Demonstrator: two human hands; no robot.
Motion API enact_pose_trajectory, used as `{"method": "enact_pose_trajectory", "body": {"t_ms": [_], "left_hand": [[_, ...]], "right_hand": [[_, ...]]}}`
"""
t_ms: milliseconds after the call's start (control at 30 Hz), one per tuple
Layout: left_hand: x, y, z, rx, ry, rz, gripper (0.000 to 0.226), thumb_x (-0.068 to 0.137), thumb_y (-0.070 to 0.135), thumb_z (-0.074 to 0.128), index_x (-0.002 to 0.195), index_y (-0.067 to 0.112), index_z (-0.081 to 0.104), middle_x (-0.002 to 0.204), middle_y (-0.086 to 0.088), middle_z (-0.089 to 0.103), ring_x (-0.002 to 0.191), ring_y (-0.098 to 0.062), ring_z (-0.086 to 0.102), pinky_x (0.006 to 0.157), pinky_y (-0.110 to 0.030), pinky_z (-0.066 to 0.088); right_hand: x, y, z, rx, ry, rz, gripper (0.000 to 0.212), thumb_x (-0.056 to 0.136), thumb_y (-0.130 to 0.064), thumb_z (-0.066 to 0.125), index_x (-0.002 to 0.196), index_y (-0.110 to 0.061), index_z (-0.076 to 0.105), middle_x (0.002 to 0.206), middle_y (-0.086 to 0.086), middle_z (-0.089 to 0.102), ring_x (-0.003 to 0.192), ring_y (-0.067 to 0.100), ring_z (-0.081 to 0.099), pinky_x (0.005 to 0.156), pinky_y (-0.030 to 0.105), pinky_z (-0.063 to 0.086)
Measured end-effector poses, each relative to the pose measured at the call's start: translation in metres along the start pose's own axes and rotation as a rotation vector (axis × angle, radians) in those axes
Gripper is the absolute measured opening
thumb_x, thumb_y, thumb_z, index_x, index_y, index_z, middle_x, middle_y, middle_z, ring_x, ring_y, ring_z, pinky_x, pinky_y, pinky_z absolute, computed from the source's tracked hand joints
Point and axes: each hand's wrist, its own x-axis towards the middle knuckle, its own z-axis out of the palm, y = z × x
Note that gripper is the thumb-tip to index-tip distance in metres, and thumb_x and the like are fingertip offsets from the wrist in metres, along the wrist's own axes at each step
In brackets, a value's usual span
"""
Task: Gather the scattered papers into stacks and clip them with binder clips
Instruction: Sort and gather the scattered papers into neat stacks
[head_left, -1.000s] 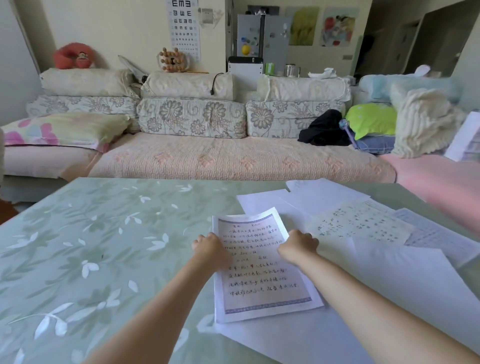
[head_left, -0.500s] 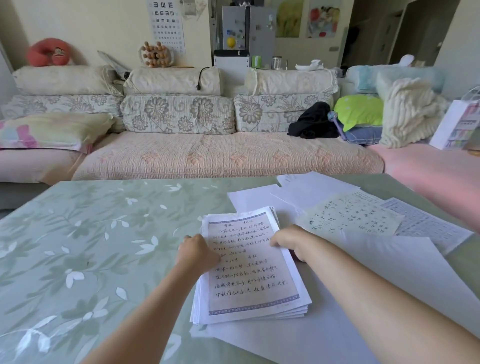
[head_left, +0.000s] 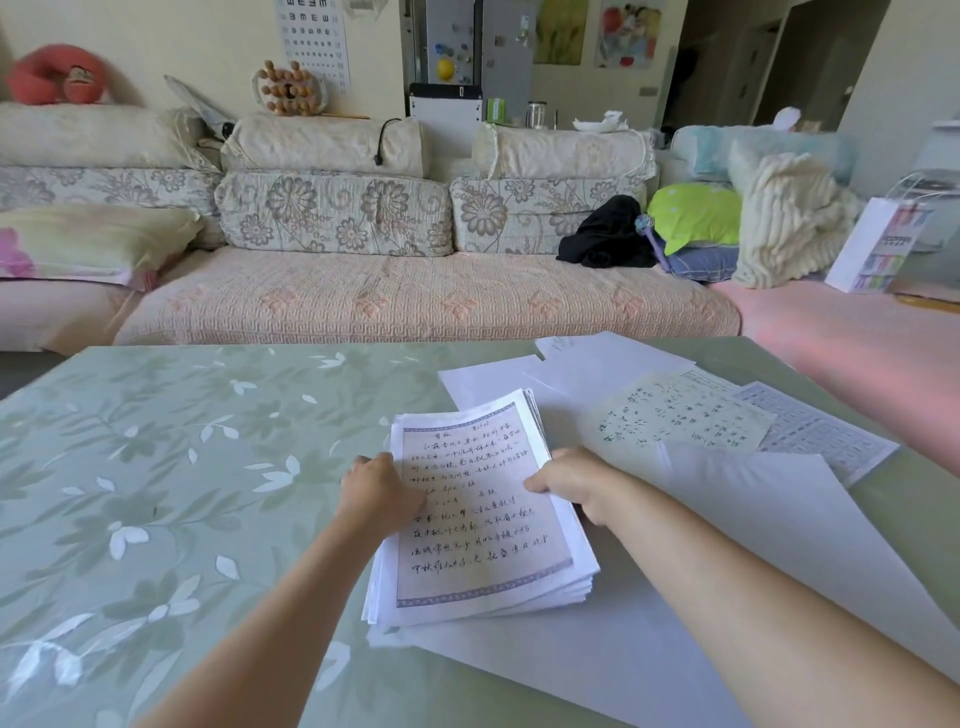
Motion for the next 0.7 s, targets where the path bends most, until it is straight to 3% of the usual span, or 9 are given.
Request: {"method": "enact_pose_trajectory", "body": {"t_ms": [67,167,200,300,400,467,567,633,700], "left_hand": [[-0.001,0.000,-0.003,-0.071,-0.012,0.011,0.063,0.083,0.032,0.065,0.138,0.011,0.042,0.131,-0.012,0.048,0.122,-0.030,0.046,0.099,-0.035,0.042],[-0.008,0.002,-0.015,-0.408,-0.040,-0.023,0.074,0.084,0.037,0.071,0.143,0.010,0.034,0.128,-0.008,0.054,0.107,-0.025,0.054,0.084,-0.035,0.047],[-0.011,0.004,-0.020,-0.543,-0.039,-0.030,0.071,0.084,0.036,0.072,0.140,0.012,0.037,0.125,-0.007,0.057,0.102,-0.024,0.057,0.080,-0.034,0.048],[-0.025,0.019,-0.045,-0.896,0.011,0.027,0.030,0.085,0.023,0.073,0.108,0.012,0.057,0.101,-0.006,0.068,0.088,-0.023,0.068,0.064,-0.028,0.053],[-0.043,0.041,-0.073,-1.096,0.154,0.151,0.011,0.084,0.009,0.070,0.092,0.014,0.063,0.084,0.000,0.071,0.076,-0.018,0.069,0.052,-0.019,0.051],[-0.055,0.053,-0.084,-1.151,0.253,0.211,0.011,0.083,0.011,0.069,0.091,0.017,0.065,0.082,0.004,0.071,0.071,-0.009,0.067,0.053,-0.016,0.049],[-0.070,0.061,-0.085,-1.177,0.295,0.269,0.016,0.084,0.012,0.069,0.095,0.021,0.062,0.089,0.004,0.071,0.079,-0.011,0.068,0.060,-0.017,0.051],[-0.074,0.060,-0.080,-1.156,0.287,0.326,0.026,0.084,0.010,0.070,0.105,0.021,0.060,0.098,0.000,0.072,0.088,-0.016,0.070,0.071,-0.029,0.058],[-0.075,0.062,-0.081,-1.147,0.295,0.363,0.038,0.083,0.015,0.073,0.116,0.020,0.056,0.102,-0.006,0.070,0.092,-0.023,0.070,0.080,-0.045,0.059]], "right_hand": [[-0.006,-0.001,-0.003,0.000,0.028,-0.082,0.031,0.088,-0.002,0.067,0.118,-0.006,0.063,0.111,0.005,0.066,0.103,0.023,0.060,0.088,0.027,0.045],[-0.019,-0.007,-0.013,0.124,0.057,-0.204,0.026,0.090,0.001,0.061,0.111,-0.015,0.062,0.109,0.003,0.067,0.100,0.022,0.061,0.085,0.029,0.046],[-0.024,-0.010,-0.015,0.160,0.049,-0.254,0.025,0.090,0.000,0.061,0.110,-0.015,0.063,0.111,0.004,0.069,0.103,0.023,0.063,0.090,0.032,0.049],[-0.040,-0.015,-0.020,0.252,0.071,-0.419,0.029,0.086,-0.006,0.062,0.112,-0.019,0.066,0.114,0.006,0.071,0.110,0.027,0.065,0.103,0.044,0.048],[-0.054,-0.023,-0.024,0.323,0.173,-0.590,0.033,0.081,-0.011,0.060,0.111,-0.025,0.065,0.107,-0.001,0.073,0.104,0.020,0.068,0.096,0.043,0.053],[-0.064,-0.030,-0.028,0.354,0.228,-0.662,0.034,0.084,-0.009,0.059,0.112,-0.028,0.063,0.105,-0.006,0.074,0.100,0.014,0.069,0.090,0.037,0.054],[-0.072,-0.033,-0.032,0.358,0.258,-0.700,0.035,0.087,-0.008,0.061,0.108,-0.035,0.059,0.104,-0.012,0.072,0.098,0.004,0.067,0.084,0.026,0.051],[-0.075,-0.028,-0.031,0.351,0.263,-0.697,0.035,0.089,-0.010,0.065,0.106,-0.038,0.054,0.103,-0.017,0.067,0.094,-0.006,0.062,0.079,0.020,0.046],[-0.074,-0.024,-0.031,0.359,0.266,-0.693,0.035,0.090,-0.013,0.066,0.110,-0.037,0.052,0.105,-0.018,0.065,0.096,-0.007,0.060,0.081,0.021,0.045]]}}
